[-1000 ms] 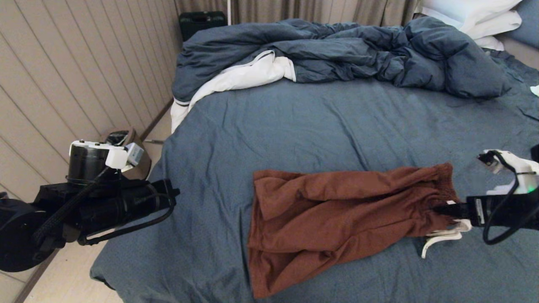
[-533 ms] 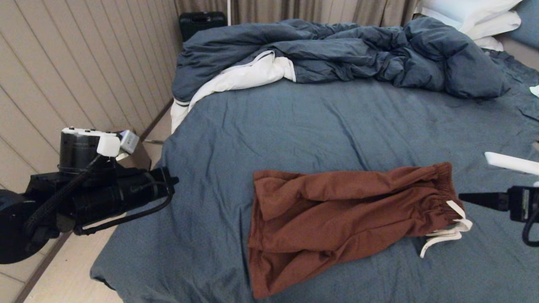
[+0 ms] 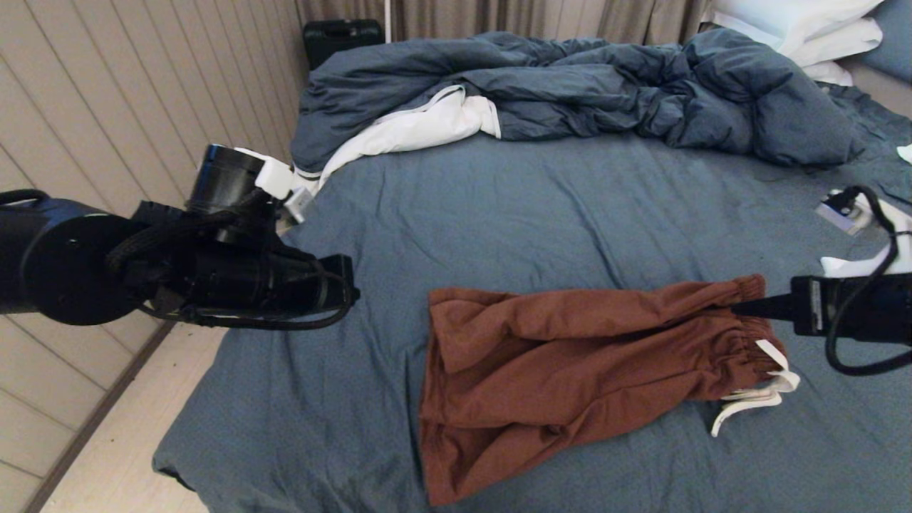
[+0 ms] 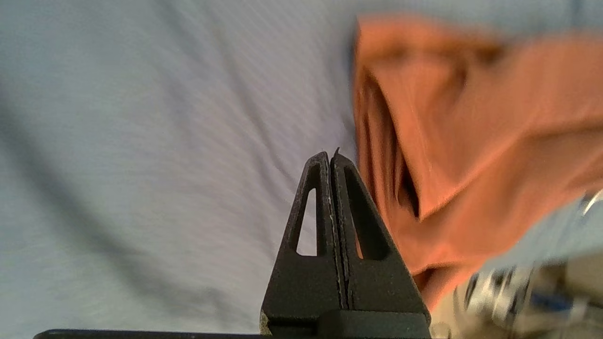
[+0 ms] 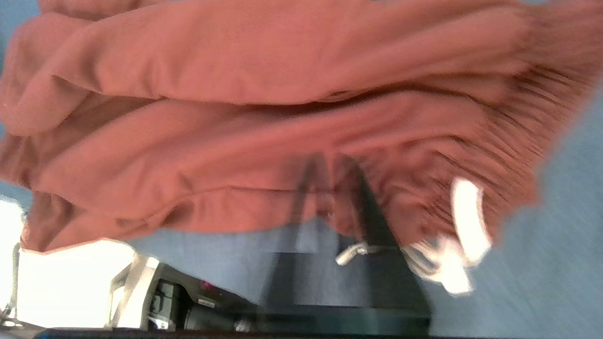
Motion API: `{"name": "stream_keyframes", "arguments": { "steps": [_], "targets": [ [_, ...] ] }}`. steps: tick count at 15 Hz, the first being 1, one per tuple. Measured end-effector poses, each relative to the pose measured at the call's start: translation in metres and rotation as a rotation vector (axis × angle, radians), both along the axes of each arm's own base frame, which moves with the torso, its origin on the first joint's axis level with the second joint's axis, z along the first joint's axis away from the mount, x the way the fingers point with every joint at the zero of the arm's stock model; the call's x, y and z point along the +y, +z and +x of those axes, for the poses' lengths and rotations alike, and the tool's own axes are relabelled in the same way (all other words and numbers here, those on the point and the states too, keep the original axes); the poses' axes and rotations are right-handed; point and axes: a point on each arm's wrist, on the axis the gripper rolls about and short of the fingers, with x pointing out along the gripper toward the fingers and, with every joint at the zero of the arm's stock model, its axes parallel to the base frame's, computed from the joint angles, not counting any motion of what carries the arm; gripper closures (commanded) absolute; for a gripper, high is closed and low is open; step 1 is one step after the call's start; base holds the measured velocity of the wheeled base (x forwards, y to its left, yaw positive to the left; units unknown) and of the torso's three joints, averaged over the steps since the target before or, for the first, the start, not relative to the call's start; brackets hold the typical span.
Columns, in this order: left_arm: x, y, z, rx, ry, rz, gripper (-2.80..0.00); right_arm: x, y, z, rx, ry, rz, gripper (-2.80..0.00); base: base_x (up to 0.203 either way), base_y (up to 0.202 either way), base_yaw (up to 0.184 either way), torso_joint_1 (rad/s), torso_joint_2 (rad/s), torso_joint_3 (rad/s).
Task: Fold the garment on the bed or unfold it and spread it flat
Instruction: Fold the brown shorts
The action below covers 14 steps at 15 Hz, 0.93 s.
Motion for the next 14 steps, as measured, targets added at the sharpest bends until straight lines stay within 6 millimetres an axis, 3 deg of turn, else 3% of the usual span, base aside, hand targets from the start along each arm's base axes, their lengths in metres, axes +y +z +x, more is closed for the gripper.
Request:
{"name": "stream_keyframes", "arguments": {
  "steps": [4,7,14],
  "targets": [
    [-0.046,-0.014,-0.009,0.066,-0.159,0.036,0.00,0.020,-0.011,0.031,0.065,0.039,-0.029,0.00,0.000,0.000,0.000,0.000,0.00,0.000],
    [-0.068,-0.016,-0.025,0.081,-0.236,0.035,0.00,0.038,-0.024,0.055,0.115,0.036,-0.091,0.00,0.000,0.000,0.000,0.000,0.00,0.000],
    [-0.103,-0.023,-0.065,0.148,-0.344,0.014,0.00,0.050,-0.047,0.064,0.188,0.080,-0.111,0.00,0.000,0.000,0.000,0.000,0.00,0.000]
  ]
}}
